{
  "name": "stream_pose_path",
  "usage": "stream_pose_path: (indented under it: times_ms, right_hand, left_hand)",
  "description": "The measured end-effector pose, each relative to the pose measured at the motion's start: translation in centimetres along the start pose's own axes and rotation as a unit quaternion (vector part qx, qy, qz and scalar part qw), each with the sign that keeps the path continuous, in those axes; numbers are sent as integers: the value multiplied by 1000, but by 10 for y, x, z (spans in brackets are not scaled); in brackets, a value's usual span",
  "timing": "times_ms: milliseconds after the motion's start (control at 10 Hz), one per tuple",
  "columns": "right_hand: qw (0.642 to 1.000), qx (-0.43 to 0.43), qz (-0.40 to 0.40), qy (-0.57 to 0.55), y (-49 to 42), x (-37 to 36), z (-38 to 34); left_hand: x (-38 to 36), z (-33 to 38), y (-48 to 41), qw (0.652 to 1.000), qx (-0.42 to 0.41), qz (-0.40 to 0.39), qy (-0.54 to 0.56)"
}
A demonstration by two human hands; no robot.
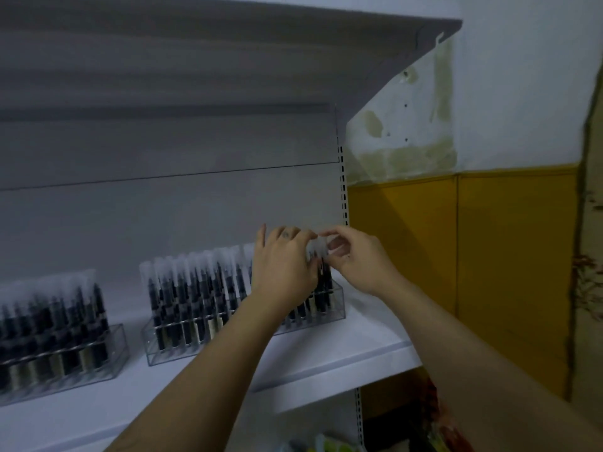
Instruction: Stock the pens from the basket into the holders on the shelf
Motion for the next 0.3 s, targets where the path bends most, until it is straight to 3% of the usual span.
stream_pose_path:
  times_ms: [300]
  right_hand:
    - [996,-11,14,90,20,6,-16]
  left_hand:
    - [28,-5,20,1000,-29,0,-7]
Point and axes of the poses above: each hand's wrist, its own y-axis away from the middle knuckle, its own x-axis out of the back of the hand, z = x × y, the point moved 4 cm from there along -y, towards the middle knuckle, and after that the axes turned 11 degrees about -x, right-handed, at the moved point
